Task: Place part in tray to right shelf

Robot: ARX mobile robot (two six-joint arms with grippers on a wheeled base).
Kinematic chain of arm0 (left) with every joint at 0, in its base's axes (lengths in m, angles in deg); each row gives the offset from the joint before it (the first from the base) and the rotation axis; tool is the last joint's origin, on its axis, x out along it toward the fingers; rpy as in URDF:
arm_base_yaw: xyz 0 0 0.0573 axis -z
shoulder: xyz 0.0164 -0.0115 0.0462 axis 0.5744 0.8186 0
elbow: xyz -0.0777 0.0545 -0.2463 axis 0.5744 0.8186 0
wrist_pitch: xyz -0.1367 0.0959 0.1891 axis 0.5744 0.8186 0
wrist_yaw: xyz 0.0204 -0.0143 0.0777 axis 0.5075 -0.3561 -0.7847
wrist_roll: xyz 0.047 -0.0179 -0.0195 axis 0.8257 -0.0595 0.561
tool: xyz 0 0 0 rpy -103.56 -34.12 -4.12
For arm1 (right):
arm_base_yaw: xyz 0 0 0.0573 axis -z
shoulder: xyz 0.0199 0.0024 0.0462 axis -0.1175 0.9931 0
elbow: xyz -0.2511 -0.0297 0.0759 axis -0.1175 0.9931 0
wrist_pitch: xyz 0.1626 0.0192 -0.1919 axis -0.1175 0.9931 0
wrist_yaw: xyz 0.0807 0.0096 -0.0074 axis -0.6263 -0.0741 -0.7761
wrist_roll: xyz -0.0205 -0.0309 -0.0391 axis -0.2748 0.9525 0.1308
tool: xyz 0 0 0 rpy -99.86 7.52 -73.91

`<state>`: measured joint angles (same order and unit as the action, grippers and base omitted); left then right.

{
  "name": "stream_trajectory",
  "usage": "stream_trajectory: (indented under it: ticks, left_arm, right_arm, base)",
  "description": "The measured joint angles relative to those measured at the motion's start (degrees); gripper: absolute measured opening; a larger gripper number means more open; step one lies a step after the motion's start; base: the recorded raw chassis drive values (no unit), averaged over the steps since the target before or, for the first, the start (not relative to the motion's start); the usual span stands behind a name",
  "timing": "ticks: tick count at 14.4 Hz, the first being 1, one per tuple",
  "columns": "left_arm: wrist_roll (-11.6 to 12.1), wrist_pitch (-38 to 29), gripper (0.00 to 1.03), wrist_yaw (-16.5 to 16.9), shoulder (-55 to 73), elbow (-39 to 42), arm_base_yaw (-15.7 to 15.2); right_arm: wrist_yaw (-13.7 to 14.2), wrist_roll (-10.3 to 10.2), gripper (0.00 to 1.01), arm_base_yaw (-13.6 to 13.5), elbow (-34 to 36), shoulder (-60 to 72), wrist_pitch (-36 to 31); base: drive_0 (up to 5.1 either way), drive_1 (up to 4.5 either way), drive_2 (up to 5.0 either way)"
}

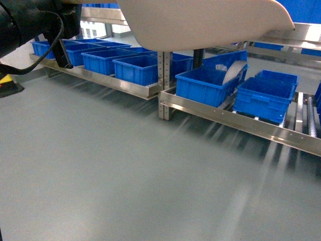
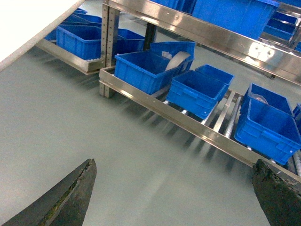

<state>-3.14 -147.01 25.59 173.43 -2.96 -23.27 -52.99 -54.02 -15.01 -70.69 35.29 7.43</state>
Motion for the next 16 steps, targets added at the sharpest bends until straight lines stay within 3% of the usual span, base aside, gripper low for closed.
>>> stream_trajectory:
  ticks: [16]
  left_arm:
    - [0.0, 0.1, 0.12, 0.0, 0.0, 0.0, -0.2]
  right_arm:
    - [0.0, 0.0, 0.98, 0.0, 0.0, 0.0, 0.0]
  base:
    - [-1.5, -1.51, -1.5]
